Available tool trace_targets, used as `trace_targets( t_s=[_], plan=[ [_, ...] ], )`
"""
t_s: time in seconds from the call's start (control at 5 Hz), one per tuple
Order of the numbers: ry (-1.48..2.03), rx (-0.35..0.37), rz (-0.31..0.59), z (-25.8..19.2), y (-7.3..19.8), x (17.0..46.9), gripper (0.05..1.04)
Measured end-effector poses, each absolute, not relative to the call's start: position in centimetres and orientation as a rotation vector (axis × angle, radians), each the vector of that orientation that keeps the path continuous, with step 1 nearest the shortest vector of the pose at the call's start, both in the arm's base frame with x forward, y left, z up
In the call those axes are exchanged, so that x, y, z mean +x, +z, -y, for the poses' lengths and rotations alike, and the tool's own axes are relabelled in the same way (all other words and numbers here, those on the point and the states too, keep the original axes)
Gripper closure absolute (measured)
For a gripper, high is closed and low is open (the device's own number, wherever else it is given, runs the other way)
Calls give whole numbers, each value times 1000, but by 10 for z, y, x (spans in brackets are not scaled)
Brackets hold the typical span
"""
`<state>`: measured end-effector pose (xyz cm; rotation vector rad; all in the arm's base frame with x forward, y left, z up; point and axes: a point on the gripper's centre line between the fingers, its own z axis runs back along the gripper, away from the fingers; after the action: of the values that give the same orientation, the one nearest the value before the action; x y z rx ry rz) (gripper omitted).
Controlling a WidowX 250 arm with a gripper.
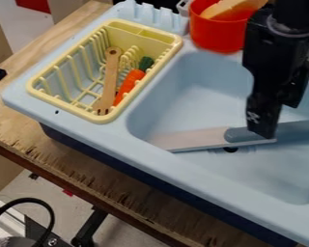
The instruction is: Put the kitchen knife into the sink
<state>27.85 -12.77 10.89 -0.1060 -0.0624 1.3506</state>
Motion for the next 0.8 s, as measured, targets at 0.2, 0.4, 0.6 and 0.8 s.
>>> trace_targets(
  t_s=[0.2, 0.4, 0.6, 0.8],
  plan=[
    [1087, -43, 162, 121, 116, 276, 87],
    [814, -29, 119, 115, 111, 271, 87],
    [572, 18, 38, 102, 118, 265, 87],
    [325, -9, -25, 96, 113, 256, 87]
  ],
)
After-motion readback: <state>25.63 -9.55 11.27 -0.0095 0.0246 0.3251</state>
